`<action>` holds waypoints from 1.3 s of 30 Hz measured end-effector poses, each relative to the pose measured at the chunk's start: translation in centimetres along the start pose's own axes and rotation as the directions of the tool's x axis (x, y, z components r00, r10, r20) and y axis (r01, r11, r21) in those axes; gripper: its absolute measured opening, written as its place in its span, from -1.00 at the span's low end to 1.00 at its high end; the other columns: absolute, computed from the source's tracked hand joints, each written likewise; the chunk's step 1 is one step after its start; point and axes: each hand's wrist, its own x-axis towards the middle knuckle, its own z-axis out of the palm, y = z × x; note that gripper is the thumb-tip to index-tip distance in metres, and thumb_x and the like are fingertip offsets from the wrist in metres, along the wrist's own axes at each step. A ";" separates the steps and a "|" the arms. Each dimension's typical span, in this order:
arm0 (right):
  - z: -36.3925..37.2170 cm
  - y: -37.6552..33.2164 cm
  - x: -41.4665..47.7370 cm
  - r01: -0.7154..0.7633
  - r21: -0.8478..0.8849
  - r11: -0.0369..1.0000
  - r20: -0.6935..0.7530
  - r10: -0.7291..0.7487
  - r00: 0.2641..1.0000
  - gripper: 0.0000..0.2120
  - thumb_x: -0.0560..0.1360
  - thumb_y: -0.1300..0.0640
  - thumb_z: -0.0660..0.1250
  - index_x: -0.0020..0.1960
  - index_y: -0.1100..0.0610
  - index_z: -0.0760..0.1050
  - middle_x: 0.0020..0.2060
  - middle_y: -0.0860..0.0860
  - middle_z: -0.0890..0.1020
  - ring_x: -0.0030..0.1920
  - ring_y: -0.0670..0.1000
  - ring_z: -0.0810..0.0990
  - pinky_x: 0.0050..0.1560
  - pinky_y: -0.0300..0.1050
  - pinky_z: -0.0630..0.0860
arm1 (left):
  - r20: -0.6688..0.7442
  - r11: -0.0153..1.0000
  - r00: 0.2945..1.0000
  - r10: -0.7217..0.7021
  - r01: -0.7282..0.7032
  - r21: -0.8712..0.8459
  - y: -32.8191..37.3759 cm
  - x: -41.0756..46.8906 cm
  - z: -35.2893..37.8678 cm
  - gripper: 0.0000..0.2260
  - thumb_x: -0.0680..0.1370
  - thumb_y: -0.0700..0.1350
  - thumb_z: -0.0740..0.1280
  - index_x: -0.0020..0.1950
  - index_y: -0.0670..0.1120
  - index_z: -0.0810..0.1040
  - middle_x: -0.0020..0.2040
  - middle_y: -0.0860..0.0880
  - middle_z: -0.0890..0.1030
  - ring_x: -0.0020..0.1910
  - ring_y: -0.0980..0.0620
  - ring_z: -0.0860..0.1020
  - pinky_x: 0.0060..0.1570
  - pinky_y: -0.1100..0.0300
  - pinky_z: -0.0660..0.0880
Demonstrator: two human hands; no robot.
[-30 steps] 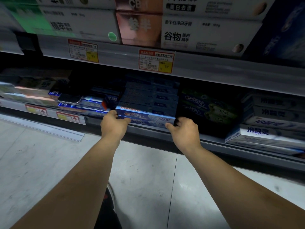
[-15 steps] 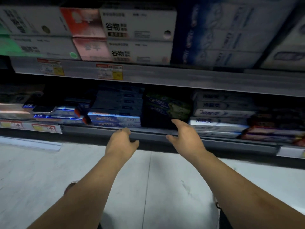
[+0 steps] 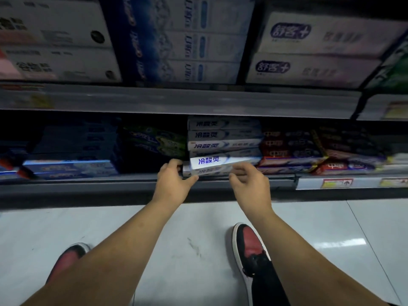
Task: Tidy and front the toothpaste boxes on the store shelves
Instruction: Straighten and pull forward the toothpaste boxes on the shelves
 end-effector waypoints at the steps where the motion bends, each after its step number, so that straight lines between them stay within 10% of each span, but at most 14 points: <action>1: -0.4 0.4 0.4 -0.040 0.040 0.998 -0.047 0.042 0.998 -0.79 0.57 0.21 0.36 0.20 0.07 0.57 -0.04 -0.11 0.66 -0.08 -0.19 0.62 -0.20 -0.52 0.44 | -0.019 1.000 1.000 0.021 -0.021 -0.017 0.2 0.1 0.3 -0.54 0.48 0.01 0.54 0.32 -0.04 0.51 0.25 -0.08 0.51 0.05 0.00 0.61 0.07 0.08 0.60; 14: -0.6 3.1 3.3 -0.292 0.230 0.928 -0.076 0.316 0.946 -0.49 0.55 0.16 0.40 0.47 0.14 0.41 0.19 -0.01 0.64 0.13 0.00 0.59 0.18 -0.14 0.45 | -0.010 0.996 0.999 0.046 -0.047 -0.077 -1.0 1.8 -0.4 -0.61 0.55 0.09 0.45 0.35 0.05 0.55 0.14 -0.06 0.62 0.00 0.05 0.63 0.07 0.00 0.63; 19: -0.6 3.5 3.6 -0.334 0.355 0.873 0.005 0.356 0.935 -0.40 0.52 0.19 0.45 0.53 0.06 0.38 0.38 0.03 0.55 0.32 0.07 0.56 0.36 0.12 0.51 | -0.078 0.992 0.997 -0.007 -0.003 -0.126 -0.6 1.0 0.5 -0.74 0.57 -0.02 0.45 0.23 -0.08 0.67 -0.06 0.07 0.69 -0.17 0.37 0.55 -0.22 0.58 0.41; 39: -0.8 4.2 3.7 -0.356 0.398 0.846 -0.049 0.407 0.912 -0.50 0.53 0.24 0.42 0.46 0.14 0.48 0.26 0.05 0.64 0.26 0.07 0.61 0.39 0.05 0.49 | -0.047 0.980 0.995 -0.086 0.077 -0.183 0.6 -0.3 2.3 -0.75 0.62 -0.08 0.39 0.28 -0.09 0.65 0.01 0.04 0.70 -0.17 0.31 0.51 -0.19 0.47 0.37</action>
